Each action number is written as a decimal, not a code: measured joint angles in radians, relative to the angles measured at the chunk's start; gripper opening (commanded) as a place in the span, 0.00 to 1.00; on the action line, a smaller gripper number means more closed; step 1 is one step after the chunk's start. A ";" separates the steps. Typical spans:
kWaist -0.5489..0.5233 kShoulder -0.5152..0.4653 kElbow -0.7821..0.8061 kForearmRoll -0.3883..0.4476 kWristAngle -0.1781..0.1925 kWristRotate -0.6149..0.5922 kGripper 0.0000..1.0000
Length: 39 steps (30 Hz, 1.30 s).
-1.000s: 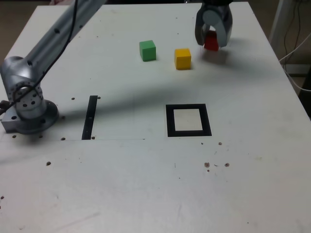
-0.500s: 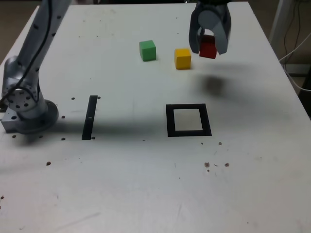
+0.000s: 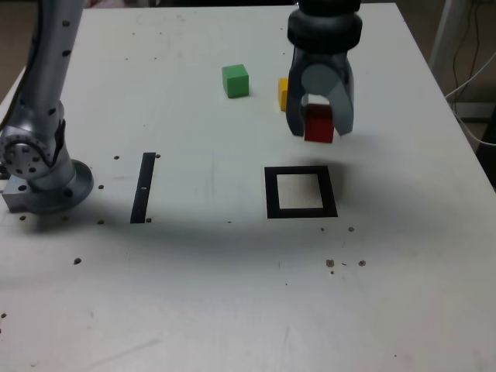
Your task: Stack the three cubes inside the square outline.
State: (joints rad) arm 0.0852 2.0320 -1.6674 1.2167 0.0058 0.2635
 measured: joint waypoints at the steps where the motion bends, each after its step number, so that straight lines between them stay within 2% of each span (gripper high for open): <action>1: -0.010 -0.004 0.020 -0.018 -0.005 -0.019 0.39; 10: -0.058 -0.025 0.148 -0.129 -0.026 -0.110 0.39; 30: -0.128 -0.055 0.300 -0.228 -0.032 -0.190 0.40; 32: -0.131 -0.055 0.302 -0.232 -0.032 -0.192 0.50; 37: -0.132 -0.055 0.314 -0.240 -0.032 -0.192 0.90; 39: -0.132 -0.055 0.319 -0.242 -0.032 -0.192 0.96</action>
State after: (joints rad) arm -0.0467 1.9770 -1.3480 0.9750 -0.0258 0.0717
